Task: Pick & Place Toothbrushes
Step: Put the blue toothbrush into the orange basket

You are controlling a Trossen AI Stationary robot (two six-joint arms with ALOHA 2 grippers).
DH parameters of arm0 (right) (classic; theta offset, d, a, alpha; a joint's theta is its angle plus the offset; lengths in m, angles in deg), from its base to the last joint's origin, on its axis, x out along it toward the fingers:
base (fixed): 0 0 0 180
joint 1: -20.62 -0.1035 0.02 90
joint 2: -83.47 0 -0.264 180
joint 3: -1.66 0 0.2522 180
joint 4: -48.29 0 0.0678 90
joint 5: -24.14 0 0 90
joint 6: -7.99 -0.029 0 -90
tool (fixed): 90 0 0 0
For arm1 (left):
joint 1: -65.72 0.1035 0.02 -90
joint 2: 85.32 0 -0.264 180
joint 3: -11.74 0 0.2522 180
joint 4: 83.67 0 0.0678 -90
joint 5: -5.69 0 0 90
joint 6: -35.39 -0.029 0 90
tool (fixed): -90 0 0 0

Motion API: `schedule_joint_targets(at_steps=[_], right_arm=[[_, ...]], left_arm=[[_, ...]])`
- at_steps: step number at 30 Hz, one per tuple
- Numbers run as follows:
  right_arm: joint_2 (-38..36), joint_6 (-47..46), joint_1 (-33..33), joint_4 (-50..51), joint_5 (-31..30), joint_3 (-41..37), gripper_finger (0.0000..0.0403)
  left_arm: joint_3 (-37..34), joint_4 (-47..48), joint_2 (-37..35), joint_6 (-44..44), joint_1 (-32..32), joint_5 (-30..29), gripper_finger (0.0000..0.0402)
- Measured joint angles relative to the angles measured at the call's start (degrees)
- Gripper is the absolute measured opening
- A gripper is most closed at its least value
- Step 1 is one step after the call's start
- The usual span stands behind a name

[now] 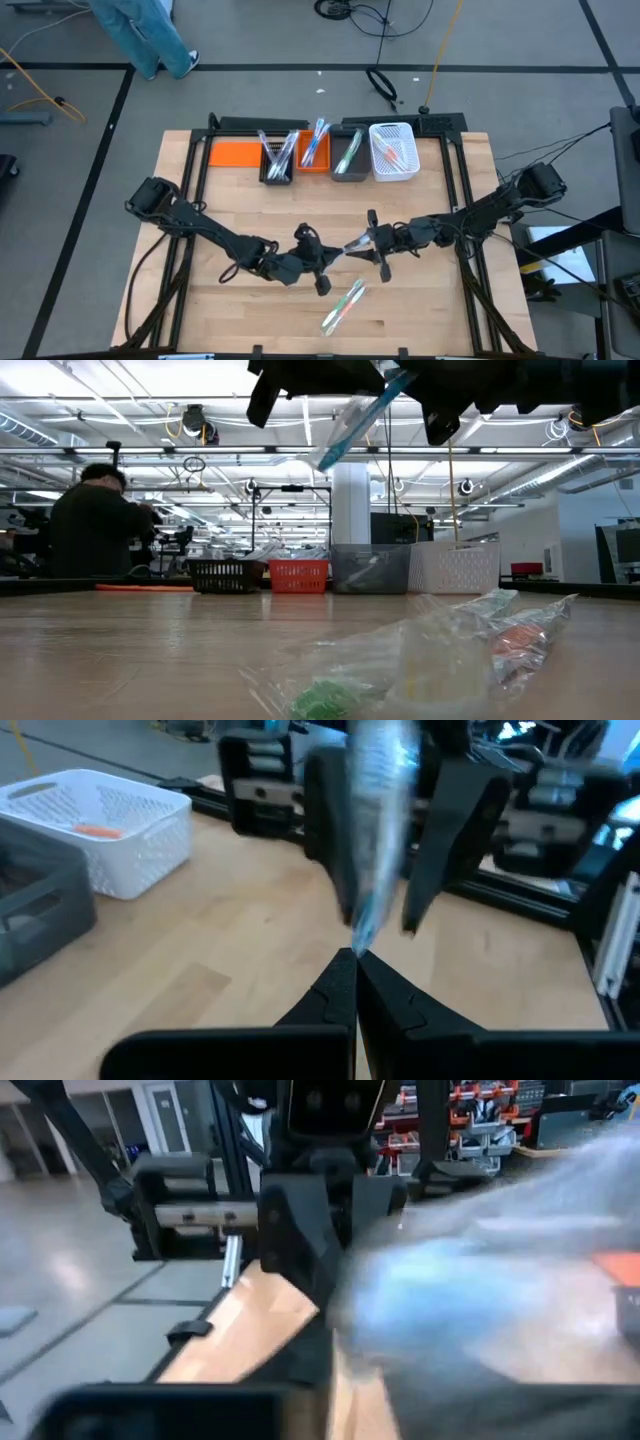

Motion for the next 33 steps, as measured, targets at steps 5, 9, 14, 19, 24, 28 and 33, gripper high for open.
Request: schedule_joint_targets(at_steps=[5,9,14,19,24,28,33], right_arm=[[0.06,2.07,-0.13,0.38,-0.29,0.00,0.0017],[0.04,2.22,0.00,0.82,-0.13,0.00,0.0014],[0.07,2.22,0.00,1.28,-0.02,0.00,0.0014],[-0.56,2.22,0.11,2.54,-0.09,0.00,0.0014],[-3.92,1.69,0.42,8.41,-0.35,0.02,0.0014],[-8.41,1.91,0.56,14.35,-6.29,0.00,0.0014],[-12.90,2.22,3.12,17.51,-9.37,0.00,0.0014]], left_arm=[[0.02,0.15,-0.01,0.11,0.05,-0.64,0.0003],[0.02,0.72,-0.01,-0.82,0.14,1.03,0.0001],[0.02,1.61,-0.01,-1.40,0.15,1.47,0.0009],[0.02,2.04,-0.01,-3.07,0.14,1.53,0.0042],[0.02,7.14,-0.80,-2.86,0.14,0.89,0.0089],[0.07,12.43,-2.55,-1.54,0.14,0.67,0.0119],[0.07,14.79,-3.02,0.42,0.14,1.06,0.0138]])
